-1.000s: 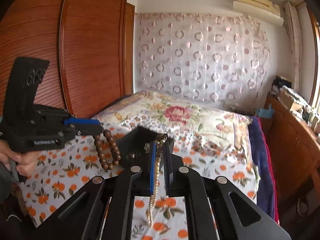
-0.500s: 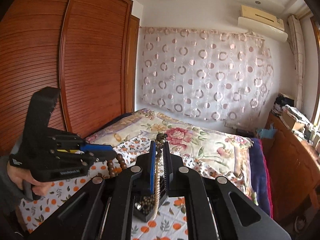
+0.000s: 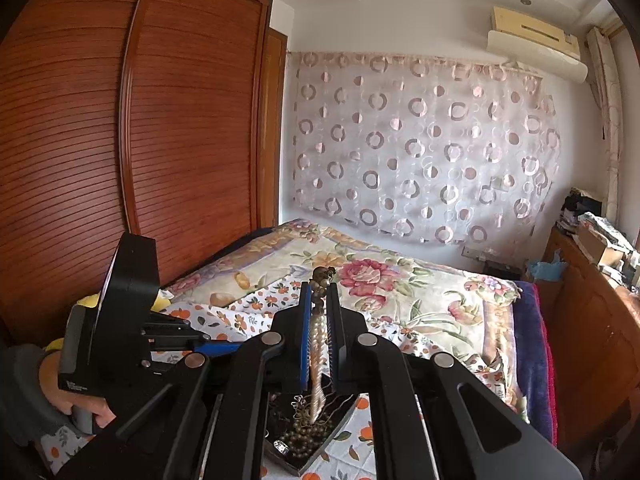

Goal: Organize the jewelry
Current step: 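Lower the wooden beads and pearl strand into the black box, opening both tools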

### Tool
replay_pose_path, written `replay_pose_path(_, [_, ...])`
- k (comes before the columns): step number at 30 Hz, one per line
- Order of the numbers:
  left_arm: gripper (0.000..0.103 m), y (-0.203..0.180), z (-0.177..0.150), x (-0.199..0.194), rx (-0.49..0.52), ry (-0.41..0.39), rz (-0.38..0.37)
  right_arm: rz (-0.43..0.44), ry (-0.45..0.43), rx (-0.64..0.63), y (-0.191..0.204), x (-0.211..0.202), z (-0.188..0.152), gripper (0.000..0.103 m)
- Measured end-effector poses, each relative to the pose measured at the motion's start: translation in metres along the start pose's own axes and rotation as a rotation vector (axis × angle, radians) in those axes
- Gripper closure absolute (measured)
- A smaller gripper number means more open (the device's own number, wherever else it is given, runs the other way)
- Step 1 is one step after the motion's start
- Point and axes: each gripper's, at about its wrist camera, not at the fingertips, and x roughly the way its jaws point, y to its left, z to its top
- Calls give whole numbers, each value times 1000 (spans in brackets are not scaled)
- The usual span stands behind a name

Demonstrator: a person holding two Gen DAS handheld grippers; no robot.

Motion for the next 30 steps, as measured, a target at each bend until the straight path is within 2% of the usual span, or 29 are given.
replay_pose_path(12, [91,3,-4,11,-3,13,0,19,136,40,1,44,-43,94])
replay_pose_path(20, [90,5,-4,14,-1,11,4,16,174,68,-2,50,-58,93])
replay_pose_path(30, [90,1,1,12,9,-12,13,10,202,81,-2,38,-84,93])
